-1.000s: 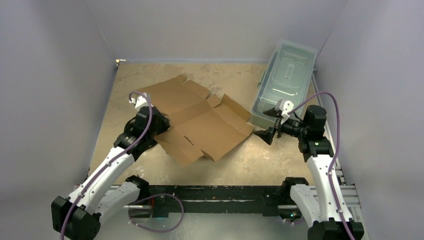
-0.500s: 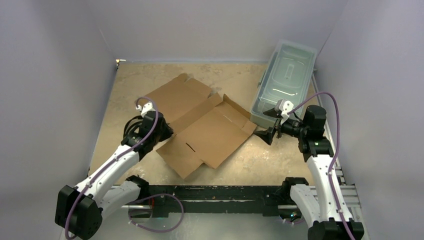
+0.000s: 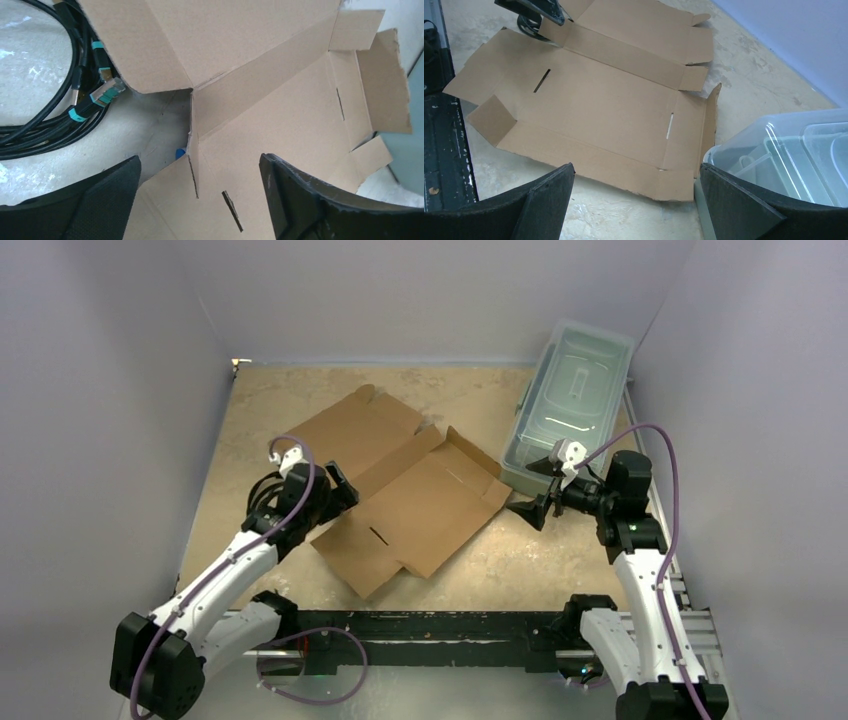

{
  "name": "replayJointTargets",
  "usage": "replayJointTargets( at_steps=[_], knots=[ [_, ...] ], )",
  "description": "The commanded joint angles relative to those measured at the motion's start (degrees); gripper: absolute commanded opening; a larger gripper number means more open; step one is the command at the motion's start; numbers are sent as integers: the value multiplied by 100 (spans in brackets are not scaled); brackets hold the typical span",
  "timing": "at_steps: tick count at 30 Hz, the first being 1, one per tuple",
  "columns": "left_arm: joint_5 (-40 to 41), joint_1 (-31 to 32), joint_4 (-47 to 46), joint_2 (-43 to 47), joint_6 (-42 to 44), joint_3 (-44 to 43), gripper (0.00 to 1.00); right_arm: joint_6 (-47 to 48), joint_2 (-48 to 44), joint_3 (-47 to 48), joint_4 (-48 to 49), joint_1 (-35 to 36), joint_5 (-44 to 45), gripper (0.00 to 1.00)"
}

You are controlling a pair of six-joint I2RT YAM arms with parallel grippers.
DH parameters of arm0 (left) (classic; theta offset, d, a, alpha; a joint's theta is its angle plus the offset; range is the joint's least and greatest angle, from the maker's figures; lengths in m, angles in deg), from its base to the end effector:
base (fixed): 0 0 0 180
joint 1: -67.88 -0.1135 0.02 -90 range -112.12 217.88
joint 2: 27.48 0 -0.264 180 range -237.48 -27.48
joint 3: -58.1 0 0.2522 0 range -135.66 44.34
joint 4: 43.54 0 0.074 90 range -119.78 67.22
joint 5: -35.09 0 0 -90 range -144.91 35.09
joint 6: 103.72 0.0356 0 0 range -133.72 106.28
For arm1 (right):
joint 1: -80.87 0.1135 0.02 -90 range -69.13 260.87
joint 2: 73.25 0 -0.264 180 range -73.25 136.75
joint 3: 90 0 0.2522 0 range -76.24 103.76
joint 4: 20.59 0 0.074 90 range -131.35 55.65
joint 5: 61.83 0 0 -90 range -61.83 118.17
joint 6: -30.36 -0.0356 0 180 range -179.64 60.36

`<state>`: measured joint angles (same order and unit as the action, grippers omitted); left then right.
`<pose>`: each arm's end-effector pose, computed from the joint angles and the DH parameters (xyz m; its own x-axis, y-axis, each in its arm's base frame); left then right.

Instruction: Fold the paper box

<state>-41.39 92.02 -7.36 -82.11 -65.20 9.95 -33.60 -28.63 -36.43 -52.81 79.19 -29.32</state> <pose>0.1838 -0.0732 0.2267 -0.5735 -0.5766 -0.5819 -0.3339 0.8132 -0.4767 0.1676 0.0251 0.3014 -0.0218 -0.2354 -0.9717 -0.8550 0.5082 -0.1039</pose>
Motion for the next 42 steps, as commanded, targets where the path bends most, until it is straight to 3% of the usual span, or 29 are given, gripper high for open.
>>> replayJointTargets(
  at_steps=[1, 6, 9, 13, 19, 24, 28, 30, 32, 35, 36, 42],
  knots=[
    [296, -222, 170, 244, 297, -393, 97, 100, -20, 36, 1, 31, 85, 99],
    [-120, -1099, 123, 411, 1009, -632, 100, 123, -43, 49, -31, 35, 74, 99],
    [-1458, -2145, -288, 141, 1213, -556, 99, 143, -54, 62, -60, 43, 71, 99],
    [-3241, -3332, -1601, -115, 736, -111, 99, 214, -47, 96, -151, 49, 98, 99],
    [-3742, -3721, -2897, -960, 30, 107, 96, 334, 94, 219, -370, 58, 74, 99],
    [-3527, -3735, -3377, -1744, -103, -43, 87, 356, 73, 213, -384, 71, 61, 99],
    [-3454, -3737, -3425, -2231, -115, -148, 77, 370, 65, 219, -388, 70, 64, 99],
    [-3381, -3735, -3407, -2402, -70, -200, 66, 372, 71, 216, -387, 71, 63, 99],
    [-3371, -3738, -3427, -2530, -48, -242, 50, 370, 73, 212, -396, 70, 68, 99],
    [-3344, -3737, -3401, -2566, -5, -348, 10, 379, 81, 219, -402, 70, 72, 99],
    [-3321, -3733, -3297, -2551, 59, -433, 1, 376, 82, 221, -396, 71, 72, 99],
    [-3178, -3734, -2802, -1949, 408, -1126, 0, 484, 82, 243, -504, 69, -43, 99]
  ],
)
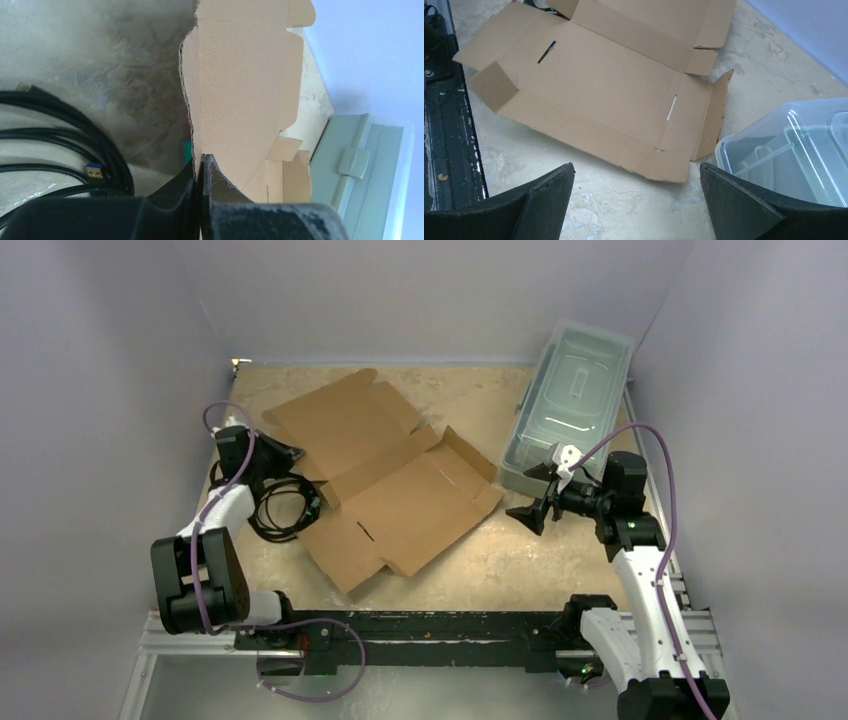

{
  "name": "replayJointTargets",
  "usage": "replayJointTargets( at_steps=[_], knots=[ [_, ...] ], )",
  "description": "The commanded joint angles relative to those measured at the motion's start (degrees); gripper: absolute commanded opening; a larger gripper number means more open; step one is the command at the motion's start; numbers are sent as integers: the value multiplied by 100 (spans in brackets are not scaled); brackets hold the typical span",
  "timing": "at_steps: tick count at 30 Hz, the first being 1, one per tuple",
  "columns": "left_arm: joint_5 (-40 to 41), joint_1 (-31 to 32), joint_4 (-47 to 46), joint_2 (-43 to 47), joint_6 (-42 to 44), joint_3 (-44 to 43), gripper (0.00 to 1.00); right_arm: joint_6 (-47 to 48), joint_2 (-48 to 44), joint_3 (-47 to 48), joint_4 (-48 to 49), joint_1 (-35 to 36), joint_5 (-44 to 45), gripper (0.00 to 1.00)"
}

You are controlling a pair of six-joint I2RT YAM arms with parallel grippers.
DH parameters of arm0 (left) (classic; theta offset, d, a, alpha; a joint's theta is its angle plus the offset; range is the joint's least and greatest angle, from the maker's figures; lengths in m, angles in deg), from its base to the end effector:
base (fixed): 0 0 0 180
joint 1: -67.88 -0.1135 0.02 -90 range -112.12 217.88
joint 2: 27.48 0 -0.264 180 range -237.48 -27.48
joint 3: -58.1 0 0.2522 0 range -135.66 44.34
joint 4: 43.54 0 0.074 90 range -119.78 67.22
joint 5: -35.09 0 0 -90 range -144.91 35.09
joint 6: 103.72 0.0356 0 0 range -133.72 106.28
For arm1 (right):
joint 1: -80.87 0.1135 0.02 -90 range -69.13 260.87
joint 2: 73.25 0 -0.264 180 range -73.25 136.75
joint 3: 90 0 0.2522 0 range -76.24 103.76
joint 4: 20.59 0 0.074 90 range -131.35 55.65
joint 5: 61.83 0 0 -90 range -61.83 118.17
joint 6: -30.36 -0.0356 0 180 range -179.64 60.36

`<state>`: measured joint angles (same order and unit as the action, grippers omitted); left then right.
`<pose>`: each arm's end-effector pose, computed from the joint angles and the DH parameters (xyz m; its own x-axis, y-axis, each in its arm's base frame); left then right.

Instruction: Fold the paper box

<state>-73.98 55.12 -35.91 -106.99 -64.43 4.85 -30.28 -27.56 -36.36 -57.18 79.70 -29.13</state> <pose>0.2829 0.0521 0.2015 -0.3875 -0.8378 -0.3847 -0.3856 0.5263 -0.7578 0.1678 0.0265 0.2926 -0.0610 -0.2637 -0.9627 -0.8689 0.4887 -0.0788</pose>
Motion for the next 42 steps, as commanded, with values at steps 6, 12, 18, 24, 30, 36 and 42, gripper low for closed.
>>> replayJointTargets(
  at_steps=[6, 12, 18, 24, 30, 36, 42],
  knots=[
    [-356, -49, 2, 1285, 673, -1029, 0, 199, -16, 257, -102, 19, -36, 99],
    [-1493, 0, -953, 2034, 1864, -988, 0, 553, -20, 318, -373, 19, -248, 99],
    [-1836, 386, -880, 2236, 2660, -1555, 0, 1275, -14, 805, -1060, 18, -303, 99],
    [-1862, 1042, 199, 1967, 3793, -3142, 0, 2630, 1011, 3529, -3228, 20, -219, 99],
    [-2308, 1562, 790, 1644, 4224, -4124, 0, 2887, 2135, 6357, -4388, 70, -964, 99],
    [-2614, 2043, 950, 1444, 4255, -4467, 0, 1269, 2452, 7629, -3431, 72, -1301, 99],
    [-2871, 2539, 1184, 1256, 4342, -4769, 0, 264, 2693, 7842, -2690, 69, -1231, 99]
  ],
)
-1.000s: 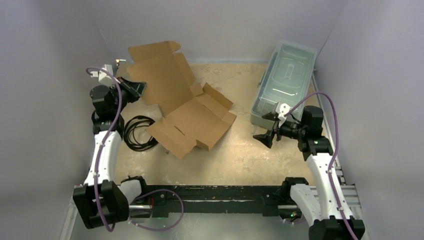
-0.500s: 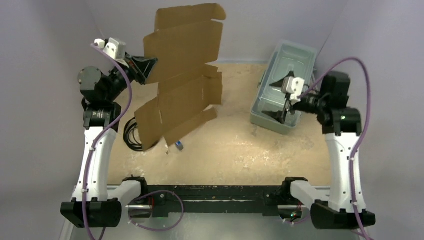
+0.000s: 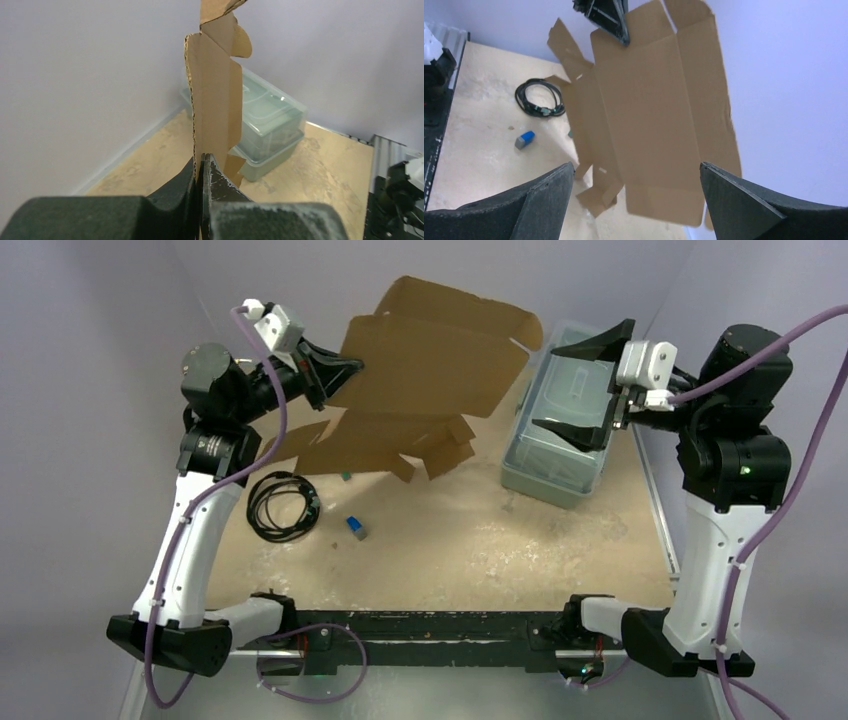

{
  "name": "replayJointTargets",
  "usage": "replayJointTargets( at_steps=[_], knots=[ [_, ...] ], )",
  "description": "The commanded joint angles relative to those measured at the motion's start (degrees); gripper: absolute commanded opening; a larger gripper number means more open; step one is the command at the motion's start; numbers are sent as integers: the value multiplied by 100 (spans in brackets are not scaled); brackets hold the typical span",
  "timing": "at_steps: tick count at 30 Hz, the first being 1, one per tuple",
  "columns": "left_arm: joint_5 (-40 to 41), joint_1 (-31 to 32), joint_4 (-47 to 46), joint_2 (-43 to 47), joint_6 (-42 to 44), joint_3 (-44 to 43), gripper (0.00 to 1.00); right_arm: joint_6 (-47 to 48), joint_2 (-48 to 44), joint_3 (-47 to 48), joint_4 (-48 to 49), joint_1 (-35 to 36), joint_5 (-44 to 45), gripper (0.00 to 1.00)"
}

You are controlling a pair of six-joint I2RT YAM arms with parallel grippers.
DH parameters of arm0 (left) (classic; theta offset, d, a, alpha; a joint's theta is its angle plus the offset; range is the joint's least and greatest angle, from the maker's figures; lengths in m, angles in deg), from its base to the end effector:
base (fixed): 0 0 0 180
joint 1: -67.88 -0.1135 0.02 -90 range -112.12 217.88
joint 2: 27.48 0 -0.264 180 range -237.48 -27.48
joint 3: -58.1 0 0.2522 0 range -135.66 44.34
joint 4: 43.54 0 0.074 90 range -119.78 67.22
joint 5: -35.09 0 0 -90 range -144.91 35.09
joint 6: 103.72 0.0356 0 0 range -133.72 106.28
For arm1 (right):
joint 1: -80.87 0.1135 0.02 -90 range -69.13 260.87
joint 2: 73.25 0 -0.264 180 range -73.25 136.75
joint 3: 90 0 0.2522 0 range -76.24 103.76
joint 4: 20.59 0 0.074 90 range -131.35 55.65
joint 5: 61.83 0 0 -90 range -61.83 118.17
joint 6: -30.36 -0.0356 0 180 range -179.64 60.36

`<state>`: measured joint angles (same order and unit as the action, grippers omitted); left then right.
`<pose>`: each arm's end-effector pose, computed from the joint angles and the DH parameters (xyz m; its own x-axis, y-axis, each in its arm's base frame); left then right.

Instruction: Fold the paper box

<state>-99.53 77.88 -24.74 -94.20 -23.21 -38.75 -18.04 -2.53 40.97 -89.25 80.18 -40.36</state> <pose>0.2233 -0.0648 0.5021 0.0586 -0.1295 -0.9898 0.8228 0.5678 -0.0256 0.1445 0.0314 0.5689 0.4989 -0.2490 -0.8301 -0.7822 0.2831 -0.5550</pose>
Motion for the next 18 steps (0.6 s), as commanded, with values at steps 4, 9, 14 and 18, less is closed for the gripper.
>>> replayJointTargets(
  at_steps=[4, 9, 14, 18],
  knots=[
    [-458, 477, 154, -50, 332, -479, 0, -1374, 243, 40, 861, 25, -37, 99],
    [-597, 693, 222, -102, 431, -486, 0, -1618, 403, 26, 1025, 25, 102, 99],
    [-648, 894, 340, -146, 574, -554, 0, -1679, 540, 92, 1065, 167, 146, 99],
    [-669, 1092, 444, -228, 678, -592, 0, -1680, 644, 92, 1059, 259, 251, 99]
  ],
)
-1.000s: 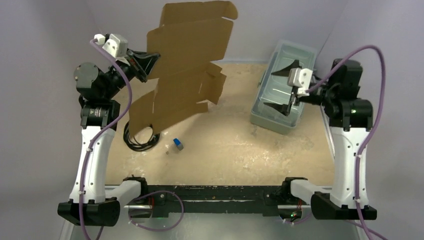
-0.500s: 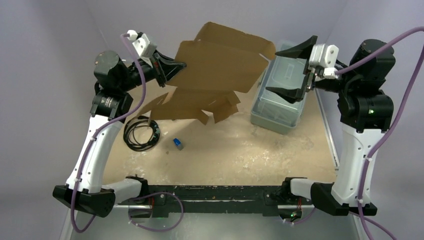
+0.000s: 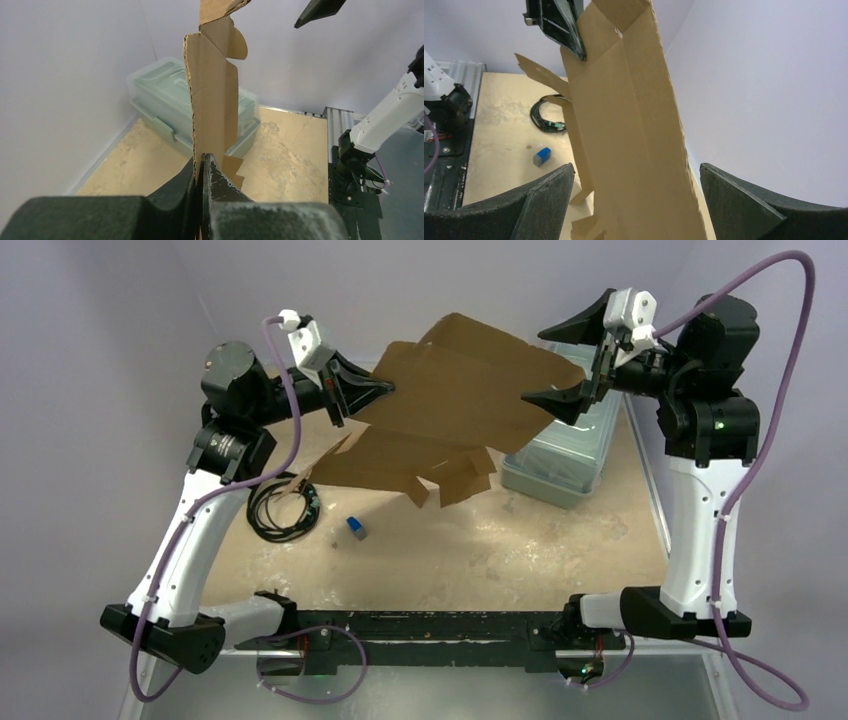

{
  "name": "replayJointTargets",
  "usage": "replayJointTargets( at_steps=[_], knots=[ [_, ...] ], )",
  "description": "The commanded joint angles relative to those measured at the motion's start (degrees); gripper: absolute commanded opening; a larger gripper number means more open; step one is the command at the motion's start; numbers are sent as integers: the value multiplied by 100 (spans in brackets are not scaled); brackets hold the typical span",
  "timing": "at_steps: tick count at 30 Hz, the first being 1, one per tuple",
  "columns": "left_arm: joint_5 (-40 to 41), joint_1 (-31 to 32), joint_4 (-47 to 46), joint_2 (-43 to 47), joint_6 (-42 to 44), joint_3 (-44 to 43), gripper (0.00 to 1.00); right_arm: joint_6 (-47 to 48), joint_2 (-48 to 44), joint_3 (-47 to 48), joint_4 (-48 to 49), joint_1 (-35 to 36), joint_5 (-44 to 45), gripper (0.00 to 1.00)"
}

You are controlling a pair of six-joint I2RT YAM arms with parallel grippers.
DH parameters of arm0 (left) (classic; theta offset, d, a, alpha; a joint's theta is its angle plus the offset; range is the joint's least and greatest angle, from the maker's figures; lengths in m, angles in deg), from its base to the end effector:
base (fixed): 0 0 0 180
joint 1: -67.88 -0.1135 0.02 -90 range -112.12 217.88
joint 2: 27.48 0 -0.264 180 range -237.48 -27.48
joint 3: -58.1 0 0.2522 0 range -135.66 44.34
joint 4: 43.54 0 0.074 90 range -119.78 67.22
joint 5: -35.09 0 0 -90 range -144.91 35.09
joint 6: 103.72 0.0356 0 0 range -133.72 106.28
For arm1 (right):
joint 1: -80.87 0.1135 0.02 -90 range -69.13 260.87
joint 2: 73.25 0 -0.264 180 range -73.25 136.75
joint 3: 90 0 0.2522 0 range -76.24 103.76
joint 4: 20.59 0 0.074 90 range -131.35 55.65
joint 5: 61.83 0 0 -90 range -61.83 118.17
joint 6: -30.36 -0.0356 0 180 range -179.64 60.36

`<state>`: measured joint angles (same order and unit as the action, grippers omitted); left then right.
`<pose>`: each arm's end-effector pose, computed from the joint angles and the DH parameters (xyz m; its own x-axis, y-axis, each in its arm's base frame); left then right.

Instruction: Fold the paper box

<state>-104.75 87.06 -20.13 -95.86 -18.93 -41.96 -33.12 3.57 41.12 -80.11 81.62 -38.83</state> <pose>0.2114 -0.1023 0.5053 0.0512 -0.0798 -0.9955 0.9347 0.3549 0.0196 0.1941 0.0353 0.5674 0.3302 -0.1702 -0.9285 -0.8654 0.3383 -0.3697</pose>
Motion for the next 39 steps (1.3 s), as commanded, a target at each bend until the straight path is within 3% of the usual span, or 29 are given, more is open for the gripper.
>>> replayJointTargets(
  at_steps=[1, 8, 14, 17, 18, 21, 22, 27, 29, 32, 35, 39],
  knots=[
    [-133, 228, 39, -76, 289, -273, 0, -143, 64, 84, 117, 136, 127, 99],
    [2, 549, 249, -199, 494, -323, 0, 170, 132, -147, -176, 579, 533, 96],
    [72, 715, 438, -337, 804, -404, 0, 675, 144, -339, -630, 994, 1083, 80],
    [101, 744, 458, -372, 858, -404, 0, 803, 158, -298, -771, 1045, 1110, 62],
    [125, 752, 465, -383, 870, -407, 0, 828, 158, -293, -799, 1055, 1111, 50],
    [247, 754, 507, -383, 935, -412, 0, 856, 133, -276, -839, 1053, 1155, 4],
    [325, 754, 519, -374, 953, -418, 0, 892, 109, -275, -872, 1058, 1176, 0],
    [1207, 754, 492, -158, 923, -340, 2, 689, -208, -464, -699, 1050, 1095, 0],
    [1952, 745, 421, 60, 684, -182, 21, 273, -502, -680, -401, 987, 1158, 0],
    [3418, 745, 373, 746, 226, 502, 61, -563, -987, -1254, 287, 577, 895, 0],
    [4208, 745, -90, 1881, -366, 1718, 79, -1329, -1500, -2069, 1071, 229, 727, 0],
    [4938, 745, -356, 3504, -1378, 3191, 88, -1917, -1965, -3025, 1760, -54, 655, 0]
  ],
)
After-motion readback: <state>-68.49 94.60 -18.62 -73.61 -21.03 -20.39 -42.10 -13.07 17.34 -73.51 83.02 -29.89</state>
